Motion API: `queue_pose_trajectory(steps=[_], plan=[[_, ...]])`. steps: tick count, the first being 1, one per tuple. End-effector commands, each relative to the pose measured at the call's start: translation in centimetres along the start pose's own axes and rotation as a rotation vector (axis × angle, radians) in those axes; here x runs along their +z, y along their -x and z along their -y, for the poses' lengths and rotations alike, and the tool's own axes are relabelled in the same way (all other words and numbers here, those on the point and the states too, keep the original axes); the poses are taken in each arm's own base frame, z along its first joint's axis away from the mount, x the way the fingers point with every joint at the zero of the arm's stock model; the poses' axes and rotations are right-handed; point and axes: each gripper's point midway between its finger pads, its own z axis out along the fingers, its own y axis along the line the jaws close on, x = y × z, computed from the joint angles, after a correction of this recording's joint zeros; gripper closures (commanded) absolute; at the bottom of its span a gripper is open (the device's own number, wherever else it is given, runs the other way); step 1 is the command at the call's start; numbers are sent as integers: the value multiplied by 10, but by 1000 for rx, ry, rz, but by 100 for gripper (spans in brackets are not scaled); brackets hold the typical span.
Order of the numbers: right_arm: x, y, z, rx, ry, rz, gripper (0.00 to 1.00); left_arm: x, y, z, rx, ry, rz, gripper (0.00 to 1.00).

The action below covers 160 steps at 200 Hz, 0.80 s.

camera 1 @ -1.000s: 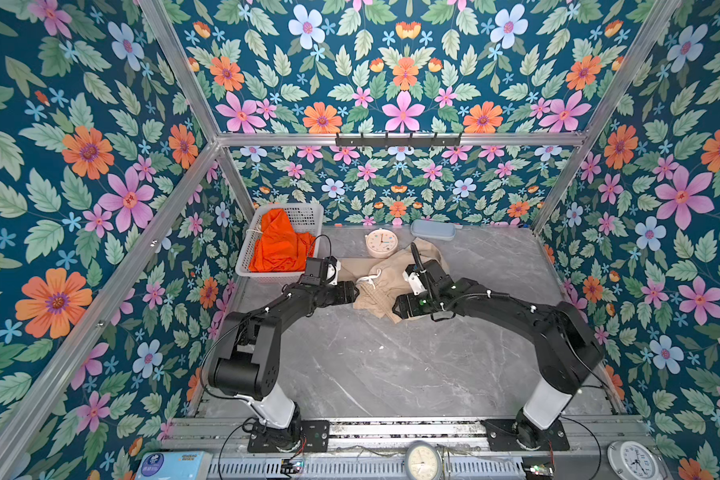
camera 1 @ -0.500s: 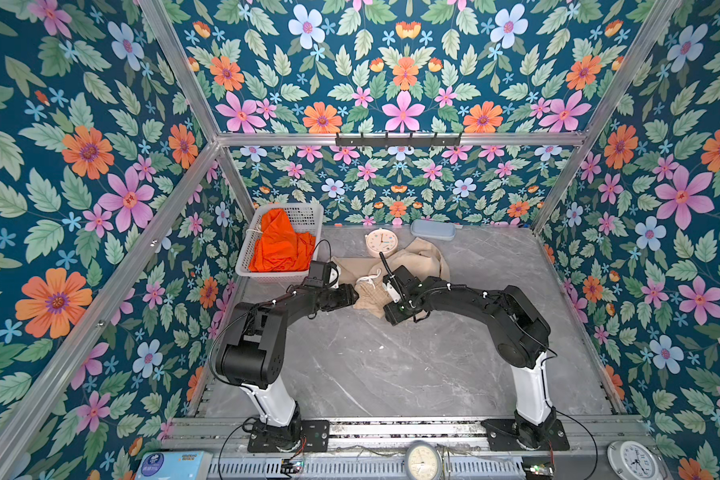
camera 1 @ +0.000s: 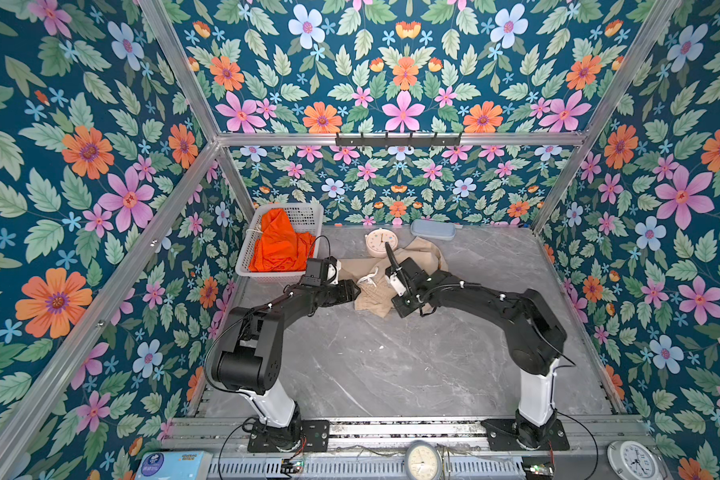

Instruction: Fold and stack the shorts

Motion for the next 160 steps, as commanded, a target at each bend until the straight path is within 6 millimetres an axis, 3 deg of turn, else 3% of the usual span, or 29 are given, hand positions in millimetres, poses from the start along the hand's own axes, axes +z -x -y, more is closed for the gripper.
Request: queue_pose_trajectory(steps=[1, 31, 40, 69, 87, 114, 160], plan=[[-41, 14, 0, -120, 106, 77, 100, -9, 9, 26, 136, -115, 40, 29], [-78, 13, 20, -208, 114, 103, 100, -19, 5, 52, 294, -200, 55, 28], [-98, 17, 25, -231, 116, 141, 100, -22, 0, 61, 363, -225, 56, 28], [-122, 21, 39, -239, 142, 208, 100, -29, -24, 97, 581, -361, 58, 27], [-130, 22, 44, -237, 150, 233, 100, -28, -34, 106, 673, -371, 76, 24], [-132, 20, 44, -249, 152, 239, 100, -17, -33, 107, 742, -326, 93, 22], [-133, 20, 44, -251, 153, 241, 100, 18, -42, 107, 836, -250, 47, 19]])
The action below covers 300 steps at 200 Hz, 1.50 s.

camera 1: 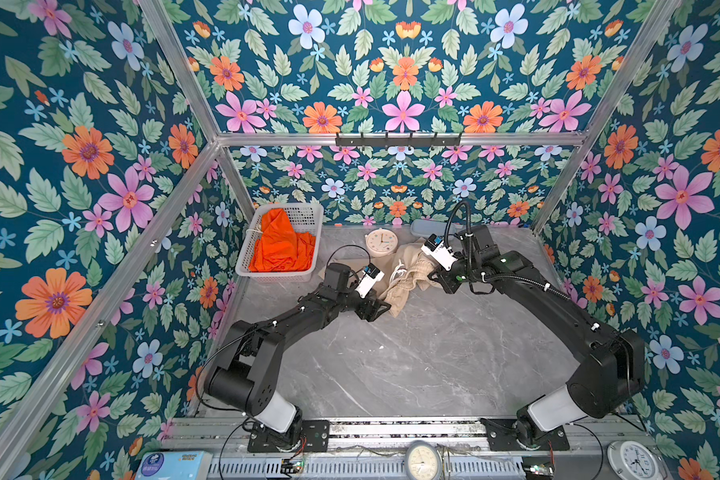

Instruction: Fold and stack the shorts

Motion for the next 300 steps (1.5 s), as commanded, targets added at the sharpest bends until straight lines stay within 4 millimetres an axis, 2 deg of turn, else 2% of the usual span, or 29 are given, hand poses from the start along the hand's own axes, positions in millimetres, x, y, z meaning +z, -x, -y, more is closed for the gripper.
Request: queue_pose_trajectory(steps=[1, 36, 48, 60, 70, 84, 95, 105, 115, 142, 166, 197, 201, 210, 231, 243, 264, 281, 300], plan=[[-3, 3, -5, -30, 21, 14, 100, 12, -1, -11, 79, 65, -13, 19], [-7, 5, -8, -32, 36, 27, 100, 28, 2, -20, 65, 77, 7, 19], [-8, 7, -9, -34, 40, 36, 100, 33, 7, -20, 68, 68, 20, 25], [-10, 8, -10, -35, 42, 43, 100, 37, 14, -19, 79, 64, 39, 35], [-13, 10, -9, -32, 33, 50, 100, 36, 21, -15, 92, 46, 57, 47], [-23, 19, -2, -17, 5, 79, 100, 28, 32, -12, 98, 47, 73, 67], [-37, 32, 4, -5, -17, 129, 100, 17, 40, -16, 88, 98, 49, 82], [-53, 45, 10, 5, -31, 187, 100, 2, 50, -24, 90, 173, 12, 93], [-69, 58, 14, 11, -32, 245, 100, -17, 61, -33, 98, 268, -31, 99], [-96, 86, 23, -22, -55, 330, 100, -90, 103, -58, 168, 581, -72, 100], [-112, 117, 25, -72, -54, 379, 100, -156, 143, -67, 226, 809, -62, 100], [-118, 164, 30, -104, 4, 436, 100, -227, 180, -74, 282, 1052, -87, 100], [-107, 168, 36, -92, 18, 427, 100, -235, 184, -74, 286, 1080, -91, 100], [-107, 184, 37, -97, 45, 452, 100, -254, 195, -74, 294, 1144, -88, 100], [-106, 218, 43, -101, 87, 506, 100, -286, 215, -69, 329, 1224, -70, 100], [-105, 233, 49, -103, 91, 535, 100, -283, 221, -59, 386, 1163, -72, 100], [-85, 238, 78, -71, 27, 527, 100, -253, 218, -33, 485, 948, -74, 99], [-64, 220, 105, 11, 9, 475, 100, -212, 199, -6, 530, 706, -113, 95], [-34, 184, 120, 118, 53, 374, 100, -161, 166, 15, 518, 508, -176, 95]])
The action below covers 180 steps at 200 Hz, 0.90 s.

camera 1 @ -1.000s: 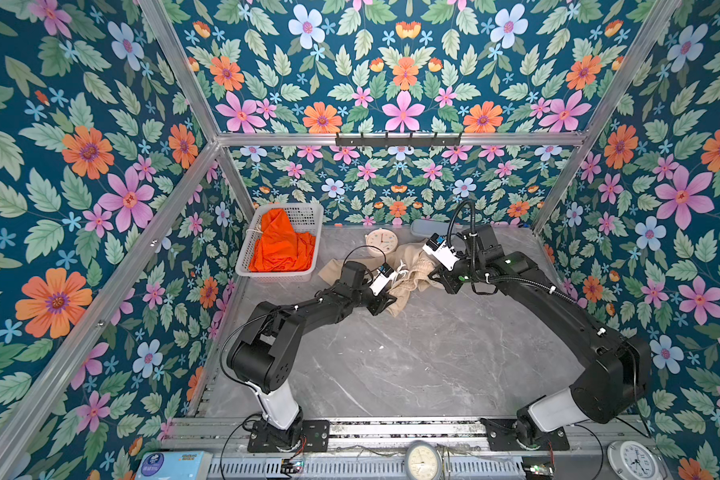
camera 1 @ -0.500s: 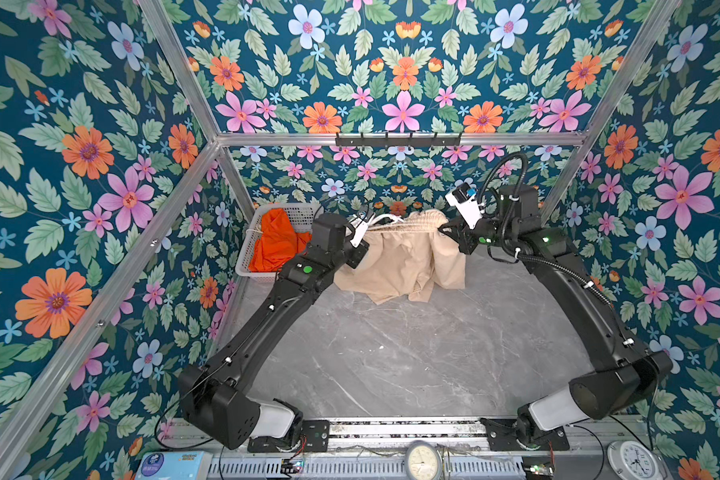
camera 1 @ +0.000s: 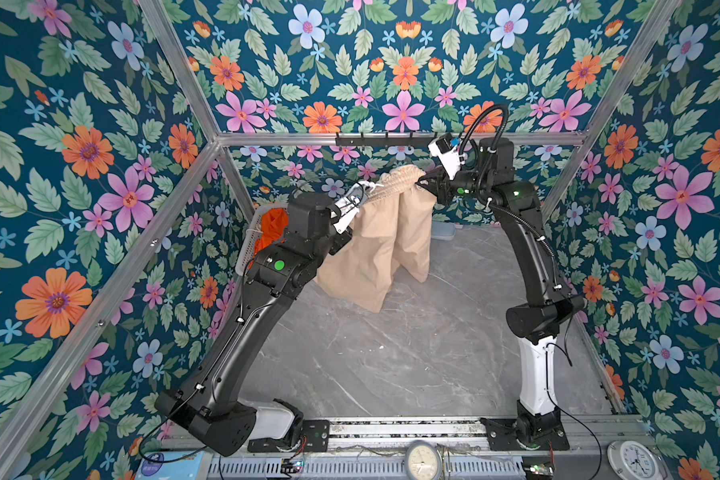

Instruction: Fold and stack the shorts

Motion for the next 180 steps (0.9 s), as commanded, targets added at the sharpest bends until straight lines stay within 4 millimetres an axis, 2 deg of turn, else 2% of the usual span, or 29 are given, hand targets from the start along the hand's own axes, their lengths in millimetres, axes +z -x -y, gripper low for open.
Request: queue_pose_trajectory(steps=[1, 30, 31, 59, 68, 74, 86, 97, 120, 124, 143, 164, 180], plan=[[4, -55, 27, 159, -49, -129, 100, 12, -22, 86, 64, -328, -47, 95], [7, -142, 21, 258, -33, -278, 100, 46, -51, 172, 42, -533, -119, 97], [5, -138, 22, 250, -37, -269, 100, 47, -52, 174, 40, -535, -119, 97], [-15, -215, 25, 396, -90, -333, 100, 74, -61, 237, -33, -666, -122, 98], [-27, -234, 30, 470, -116, -336, 87, 80, -61, 255, -59, -710, -116, 98], [-34, -244, 33, 528, -127, -332, 73, 84, -62, 267, -71, -734, -115, 98], [-52, -256, 36, 638, -143, -310, 45, 89, -65, 291, -70, -793, -115, 98], [-68, -263, 39, 737, -176, -290, 36, 91, -68, 314, -59, -852, -115, 97], [-101, -280, 37, 954, -269, -273, 34, 95, -72, 347, -72, -939, -124, 97], [-111, -274, 33, 972, -289, -256, 34, 95, -72, 351, -73, -951, -127, 97], [-134, -295, 17, 1142, -383, -264, 34, 99, -76, 365, -79, -978, -145, 96], [-135, -306, -16, 1334, -312, -213, 34, 99, -81, 373, -74, -997, -167, 96], [-131, -316, -33, 1465, -273, -150, 35, 96, -83, 378, -77, -1017, -174, 96]])
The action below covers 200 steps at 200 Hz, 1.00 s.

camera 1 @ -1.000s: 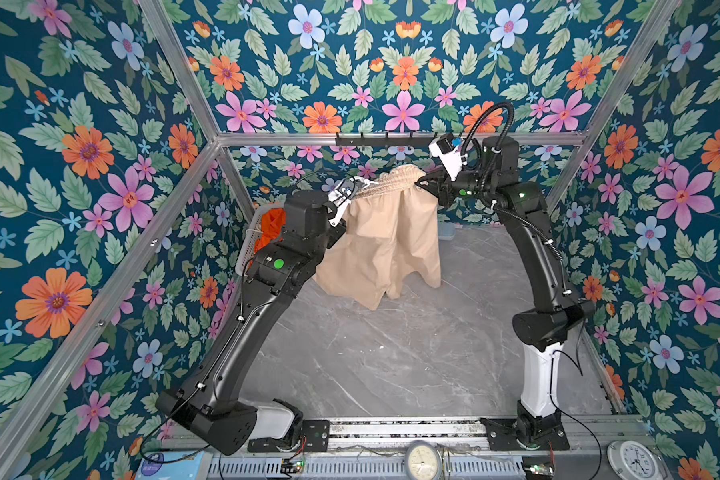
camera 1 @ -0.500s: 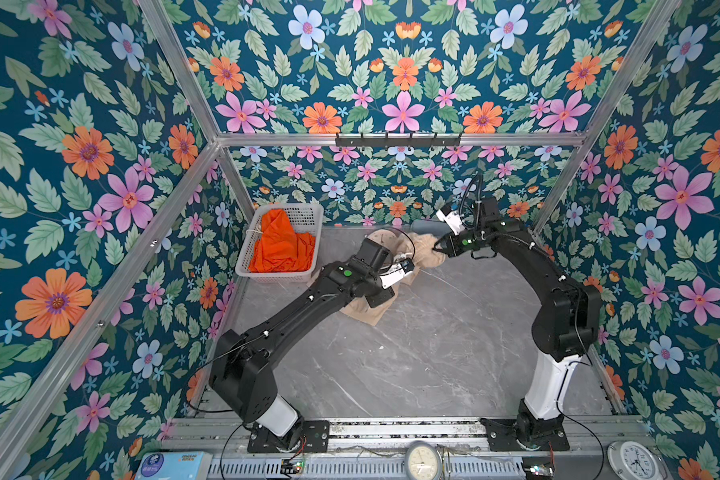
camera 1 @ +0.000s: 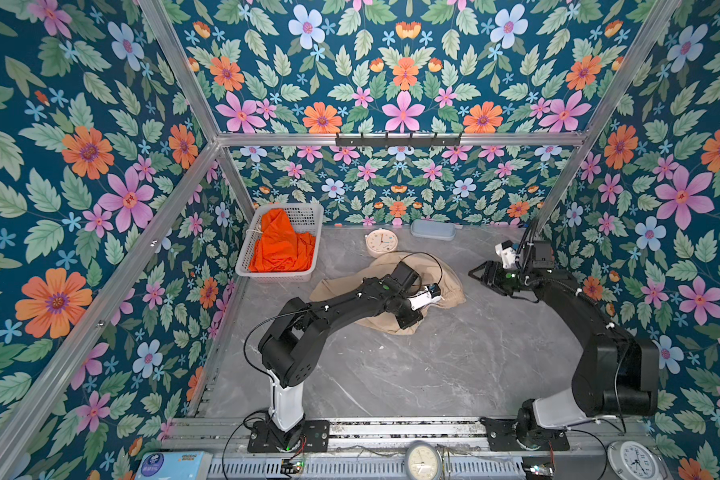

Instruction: Fold and stack the shorts

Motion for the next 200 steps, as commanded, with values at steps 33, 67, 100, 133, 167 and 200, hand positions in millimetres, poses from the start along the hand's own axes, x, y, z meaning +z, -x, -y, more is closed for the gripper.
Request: queue_pose_trajectory(steps=[33, 67, 100, 133, 167, 200], plan=[[16, -36, 3, 539, 174, 36, 33, 11, -5, 10, -10, -42, -26, 96], [34, -40, 5, 648, 198, 41, 30, 13, -5, 14, -15, -49, -25, 96], [56, -41, 20, 744, 187, 44, 27, 13, 0, 15, -26, -49, -5, 96], [70, -36, 29, 755, 168, 73, 27, 11, 6, 16, -31, -50, 12, 96], [84, -20, 40, 719, 138, 114, 28, 10, 6, 25, -11, -75, 2, 95], [97, 10, 48, 665, 149, 190, 29, 6, 7, 37, 27, -109, 6, 95]])
